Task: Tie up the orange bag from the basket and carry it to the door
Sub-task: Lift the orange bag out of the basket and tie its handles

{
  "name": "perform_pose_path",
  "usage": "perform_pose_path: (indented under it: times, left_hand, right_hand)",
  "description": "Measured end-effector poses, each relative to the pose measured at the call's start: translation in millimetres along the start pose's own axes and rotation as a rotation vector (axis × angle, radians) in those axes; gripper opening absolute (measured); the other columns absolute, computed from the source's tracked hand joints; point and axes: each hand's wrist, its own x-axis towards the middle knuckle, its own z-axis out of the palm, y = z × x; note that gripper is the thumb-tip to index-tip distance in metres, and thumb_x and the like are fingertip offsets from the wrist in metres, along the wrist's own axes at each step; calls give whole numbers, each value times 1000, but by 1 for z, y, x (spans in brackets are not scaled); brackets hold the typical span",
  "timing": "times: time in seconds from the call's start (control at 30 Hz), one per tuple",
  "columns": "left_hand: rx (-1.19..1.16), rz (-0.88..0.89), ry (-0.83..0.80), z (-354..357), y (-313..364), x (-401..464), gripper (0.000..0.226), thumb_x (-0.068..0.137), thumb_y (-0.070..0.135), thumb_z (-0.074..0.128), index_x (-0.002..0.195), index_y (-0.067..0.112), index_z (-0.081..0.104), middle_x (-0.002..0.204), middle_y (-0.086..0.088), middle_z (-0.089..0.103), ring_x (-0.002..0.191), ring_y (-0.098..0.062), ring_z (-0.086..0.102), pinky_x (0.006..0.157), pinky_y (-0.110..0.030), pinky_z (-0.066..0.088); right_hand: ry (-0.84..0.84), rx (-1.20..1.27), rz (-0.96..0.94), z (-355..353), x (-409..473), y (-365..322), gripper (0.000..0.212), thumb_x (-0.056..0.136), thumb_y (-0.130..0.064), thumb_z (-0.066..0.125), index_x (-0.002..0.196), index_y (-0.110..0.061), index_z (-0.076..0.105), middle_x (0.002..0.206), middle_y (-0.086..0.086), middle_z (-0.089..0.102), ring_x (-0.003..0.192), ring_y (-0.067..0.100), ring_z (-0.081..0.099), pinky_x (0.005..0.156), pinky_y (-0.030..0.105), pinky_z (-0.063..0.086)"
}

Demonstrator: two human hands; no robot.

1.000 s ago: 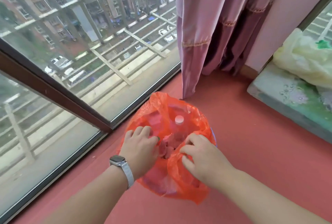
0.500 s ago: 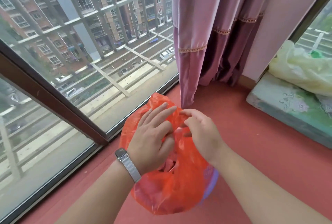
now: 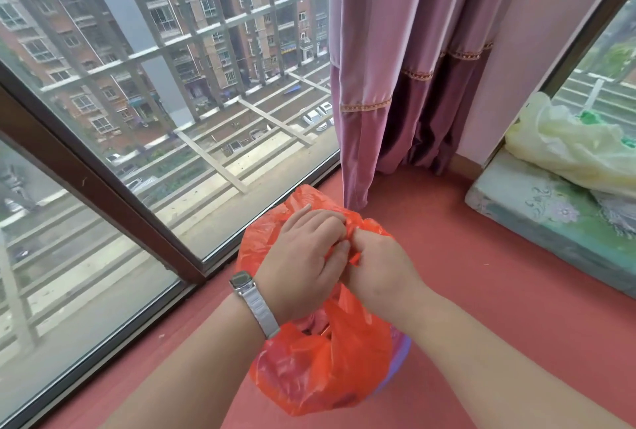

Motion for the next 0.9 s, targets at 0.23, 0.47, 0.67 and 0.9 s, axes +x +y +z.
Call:
perform_pose_path:
  times: [0.23,0.47,0.67,0.9]
  left_hand:
    - [-57,-21,306,-20,10,-2,8,90,19,52,83,17,49,76,4,55,73,-19,50,72,-34,42]
    - [-185,-45,328,-67,31,10,2,92,24,49,90,25,50,78,-2,64,75,-18,56,71,-26,44]
    - [-233,-62,354,-104,57,40,7,90,14,55,88,20,56,70,6,61,68,-7,55,63,-21,44]
    - [-312,-114,495,-146,87,68,6,86,13,56,80,15,57,70,6,60,65,-7,53,62,-22,42]
  right_hand:
    - [176,181,22,-13,0,-17,13,86,-23,57,76,-18,65,64,-3,64,61,9,56,62,33,49]
    - [396,544,45,-54,7,-65,16,95,-13,58,84,-12,69,76,15,70,62,13,64,59,23,51]
    - [461,598,-8,-78,14,-115,21,96,-21,59,80,-12,69,70,14,71,61,24,64,60,31,54]
    - [511,610,-102,-123,28,-168,24,94,-17,59,73,-10,68,68,19,69,60,26,61,58,44,54]
